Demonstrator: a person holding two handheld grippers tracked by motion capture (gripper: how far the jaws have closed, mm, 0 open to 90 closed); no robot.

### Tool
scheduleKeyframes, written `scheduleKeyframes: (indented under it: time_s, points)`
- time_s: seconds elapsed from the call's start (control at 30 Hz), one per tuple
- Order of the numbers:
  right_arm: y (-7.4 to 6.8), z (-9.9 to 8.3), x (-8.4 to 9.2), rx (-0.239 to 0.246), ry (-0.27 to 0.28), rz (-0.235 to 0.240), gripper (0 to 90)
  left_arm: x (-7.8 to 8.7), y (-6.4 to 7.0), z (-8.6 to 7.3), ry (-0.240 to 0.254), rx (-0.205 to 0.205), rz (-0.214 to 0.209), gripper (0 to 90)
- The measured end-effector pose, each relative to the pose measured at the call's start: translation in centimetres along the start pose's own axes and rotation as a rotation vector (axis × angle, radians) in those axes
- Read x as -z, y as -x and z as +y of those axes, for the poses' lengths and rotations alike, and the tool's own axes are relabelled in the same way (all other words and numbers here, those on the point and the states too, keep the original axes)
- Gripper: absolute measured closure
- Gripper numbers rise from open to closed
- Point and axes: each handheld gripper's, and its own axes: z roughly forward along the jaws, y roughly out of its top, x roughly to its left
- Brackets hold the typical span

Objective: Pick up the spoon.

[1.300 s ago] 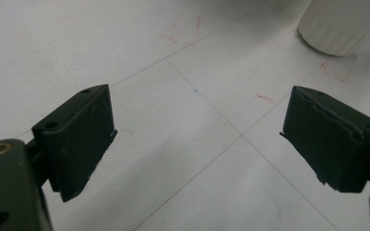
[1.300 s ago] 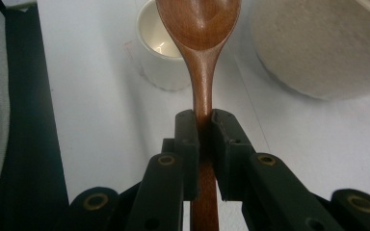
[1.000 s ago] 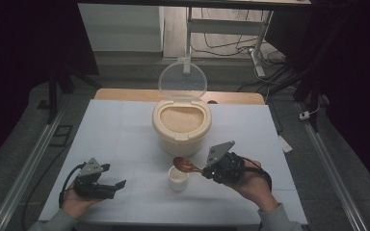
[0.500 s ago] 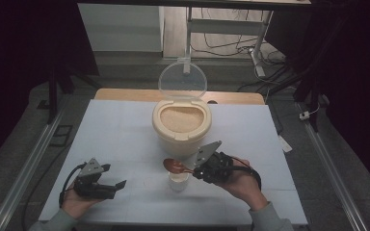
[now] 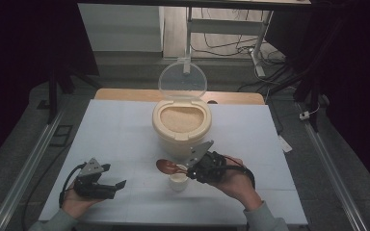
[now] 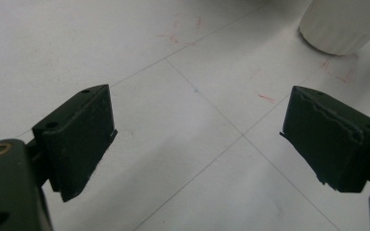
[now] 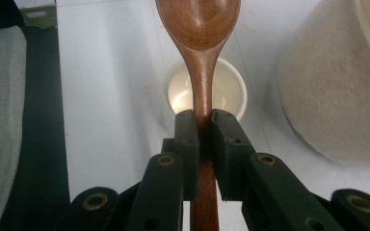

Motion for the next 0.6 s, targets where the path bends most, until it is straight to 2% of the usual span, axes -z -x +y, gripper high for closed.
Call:
scheduleKeyframes:
  time_s: [0.23,0.4,0.5,0.6]
  points:
    - [-0.5,1.6,-1.4,0.024,-0.008,0.025,81.1,0.1,0.0,0.0,0.002,-0.001,-0.003,11.2]
    - [-0.6,1.9,-1.8,0.032,-0.023,0.031,81.1,0.2,0.2,0.1,0.008,-0.006,-0.005,11.1]
    - [-0.5,1.8,-1.6,0.028,-0.016,0.030,81.1,0.7,0.8,0.8,0.029,-0.032,-0.019,11.3]
    - [-0.4,1.7,-1.5,0.024,-0.013,0.024,81.1,1.4,2.0,2.2,0.049,-0.079,-0.045,11.6]
